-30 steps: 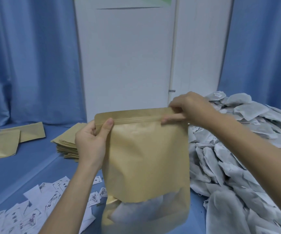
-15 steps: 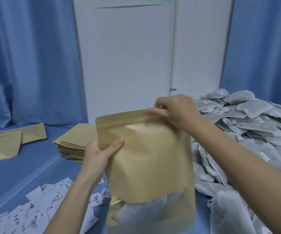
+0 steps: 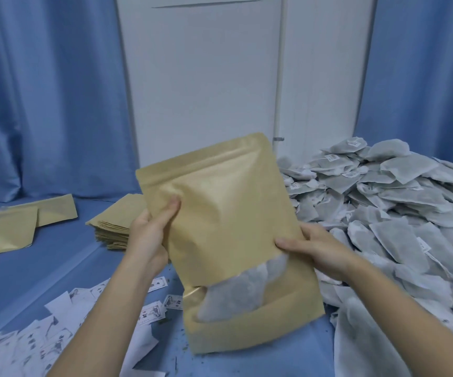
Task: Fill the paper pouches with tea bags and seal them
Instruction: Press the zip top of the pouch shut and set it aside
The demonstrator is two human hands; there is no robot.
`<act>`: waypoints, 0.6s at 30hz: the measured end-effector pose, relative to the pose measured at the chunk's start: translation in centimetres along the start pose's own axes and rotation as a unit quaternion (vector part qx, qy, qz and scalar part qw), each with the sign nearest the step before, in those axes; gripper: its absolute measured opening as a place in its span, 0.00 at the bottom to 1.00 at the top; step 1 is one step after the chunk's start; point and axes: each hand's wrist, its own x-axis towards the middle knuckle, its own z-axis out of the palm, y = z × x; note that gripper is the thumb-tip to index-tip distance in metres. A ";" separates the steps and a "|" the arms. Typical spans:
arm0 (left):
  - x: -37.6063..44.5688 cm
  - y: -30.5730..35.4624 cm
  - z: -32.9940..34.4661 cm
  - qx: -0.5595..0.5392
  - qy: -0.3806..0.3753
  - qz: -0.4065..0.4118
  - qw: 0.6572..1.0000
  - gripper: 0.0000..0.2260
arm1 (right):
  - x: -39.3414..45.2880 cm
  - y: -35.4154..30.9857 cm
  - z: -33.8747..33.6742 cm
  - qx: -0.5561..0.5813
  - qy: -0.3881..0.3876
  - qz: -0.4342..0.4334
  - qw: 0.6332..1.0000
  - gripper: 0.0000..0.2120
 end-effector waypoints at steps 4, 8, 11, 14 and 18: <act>-0.8 0.1 -2.2 0.143 -0.140 -0.131 0.971 0.20 | 0.0 2.4 1.6 0.159 0.047 -0.009 0.986 0.20; -2.5 0.5 -6.8 0.055 -0.179 -0.241 0.952 0.24 | 1.3 3.1 5.6 0.262 0.047 0.017 0.964 0.17; -2.5 1.8 -10.6 -0.166 -0.103 -0.163 0.967 0.27 | 6.5 1.0 11.1 0.287 0.061 0.050 0.955 0.19; -1.3 2.8 -12.8 -0.313 0.020 -0.040 0.949 0.27 | 14.7 -4.5 20.6 0.325 0.029 0.063 0.943 0.19; 1.0 3.4 -14.5 -0.278 0.154 -0.020 0.948 0.27 | 22.1 -6.4 31.5 0.197 -0.054 0.117 0.972 0.36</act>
